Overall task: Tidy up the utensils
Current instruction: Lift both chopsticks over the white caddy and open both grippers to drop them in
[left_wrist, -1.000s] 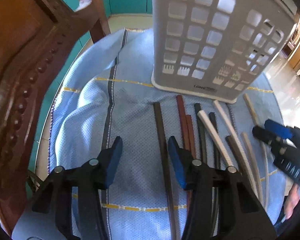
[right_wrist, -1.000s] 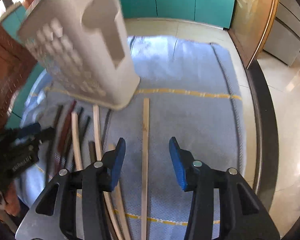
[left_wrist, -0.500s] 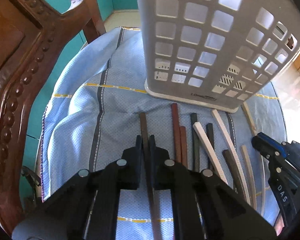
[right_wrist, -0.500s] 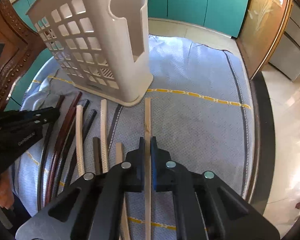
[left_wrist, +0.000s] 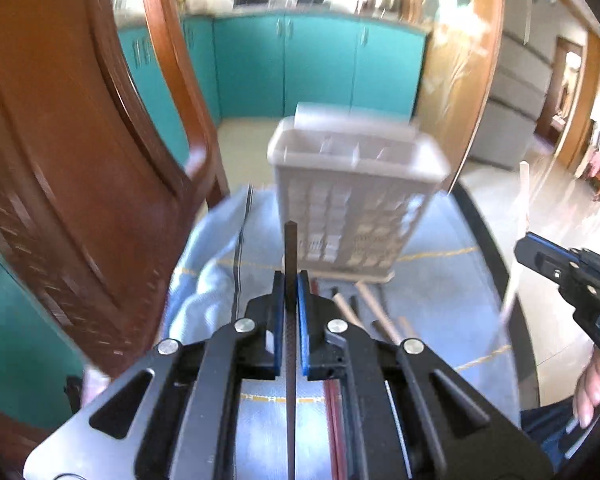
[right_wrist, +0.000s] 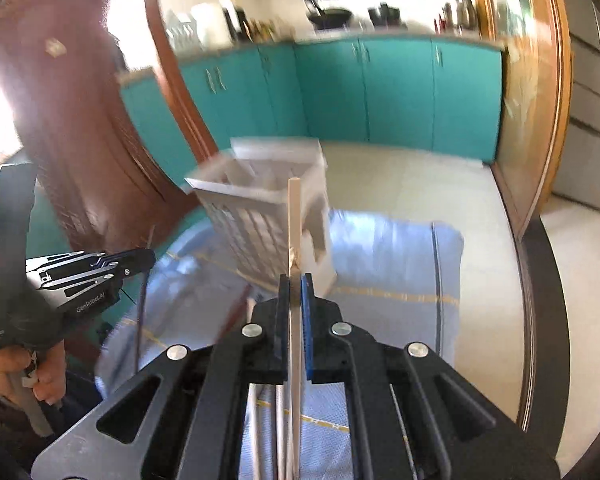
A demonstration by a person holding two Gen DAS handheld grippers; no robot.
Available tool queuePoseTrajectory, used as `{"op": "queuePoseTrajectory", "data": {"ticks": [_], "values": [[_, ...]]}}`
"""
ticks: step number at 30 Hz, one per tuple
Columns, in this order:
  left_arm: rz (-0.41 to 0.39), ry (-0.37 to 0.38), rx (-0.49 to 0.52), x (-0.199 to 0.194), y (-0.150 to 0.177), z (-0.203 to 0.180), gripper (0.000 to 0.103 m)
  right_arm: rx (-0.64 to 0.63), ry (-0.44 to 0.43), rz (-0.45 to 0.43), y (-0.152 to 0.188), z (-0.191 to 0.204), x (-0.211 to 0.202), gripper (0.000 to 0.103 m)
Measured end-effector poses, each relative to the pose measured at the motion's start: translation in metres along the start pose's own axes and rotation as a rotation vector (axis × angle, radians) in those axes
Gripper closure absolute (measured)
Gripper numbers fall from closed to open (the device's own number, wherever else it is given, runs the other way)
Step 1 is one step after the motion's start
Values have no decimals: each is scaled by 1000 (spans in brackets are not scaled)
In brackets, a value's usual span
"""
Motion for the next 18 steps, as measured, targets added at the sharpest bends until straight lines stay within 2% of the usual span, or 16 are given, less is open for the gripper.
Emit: {"op": "queuePoseTrajectory", "data": {"ticks": [3,6,10,12,14,15,18], "values": [[-79,15,4,-36,-17,-2,96,12,-44,-82,-19,6,-32,97],[-158,18,13,-71,-40,0,96,31,-91,-162,-56,6,-52,97],[-246,27,-21,-95,-86,7,96,63,-140,-239,-100,5,-59,97],[-305,34,-44,-103,-107,12,96,125,-157,-293,-123,-2,-54,97],[-367,44,-100,-105,-125,20,96,189,-150,-348,-136,-11,-48,97],[-409,75,-148,-105,-133,26,96,214,-133,-385,-139,-14,-44,97],[-467,112,-253,-107,-141,37,96,223,-42,-406,-136,-13,-26,97]]}}
Point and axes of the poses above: each gripper's, at about its wrist camera, not at the fingertips, and x roughly the way its jaws point, z to its left, y to its underside, the point moved 2 cm from there along x, roughly the way its jaws point, and after that the axes turned 3 degrees about y, right-handed, at the moved point
